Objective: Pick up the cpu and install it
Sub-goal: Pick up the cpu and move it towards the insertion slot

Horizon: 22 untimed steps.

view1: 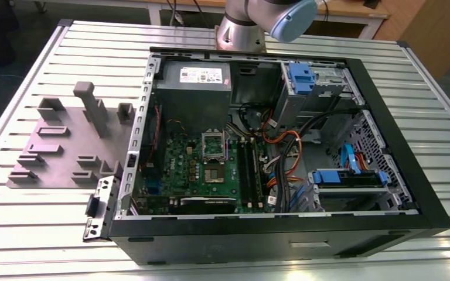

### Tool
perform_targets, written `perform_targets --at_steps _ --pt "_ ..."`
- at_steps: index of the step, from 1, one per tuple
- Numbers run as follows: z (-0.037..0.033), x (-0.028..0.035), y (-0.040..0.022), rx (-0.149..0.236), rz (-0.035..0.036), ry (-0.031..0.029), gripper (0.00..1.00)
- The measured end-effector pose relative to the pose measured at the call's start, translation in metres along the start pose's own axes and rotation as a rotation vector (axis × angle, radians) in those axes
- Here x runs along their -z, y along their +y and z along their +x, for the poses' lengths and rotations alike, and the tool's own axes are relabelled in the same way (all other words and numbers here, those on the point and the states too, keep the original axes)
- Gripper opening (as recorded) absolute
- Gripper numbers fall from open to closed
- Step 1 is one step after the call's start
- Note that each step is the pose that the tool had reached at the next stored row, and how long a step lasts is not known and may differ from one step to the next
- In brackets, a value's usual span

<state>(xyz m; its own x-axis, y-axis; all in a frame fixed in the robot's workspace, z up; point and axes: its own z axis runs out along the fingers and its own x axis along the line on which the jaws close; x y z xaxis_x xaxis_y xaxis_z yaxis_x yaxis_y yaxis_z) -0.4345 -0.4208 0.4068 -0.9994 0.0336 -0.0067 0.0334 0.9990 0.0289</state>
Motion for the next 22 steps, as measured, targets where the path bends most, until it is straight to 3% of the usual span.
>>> perform_targets --at_steps 22 --pt "-0.0064 -0.0001 0.0002 0.000 0.0000 -0.0001 0.47"
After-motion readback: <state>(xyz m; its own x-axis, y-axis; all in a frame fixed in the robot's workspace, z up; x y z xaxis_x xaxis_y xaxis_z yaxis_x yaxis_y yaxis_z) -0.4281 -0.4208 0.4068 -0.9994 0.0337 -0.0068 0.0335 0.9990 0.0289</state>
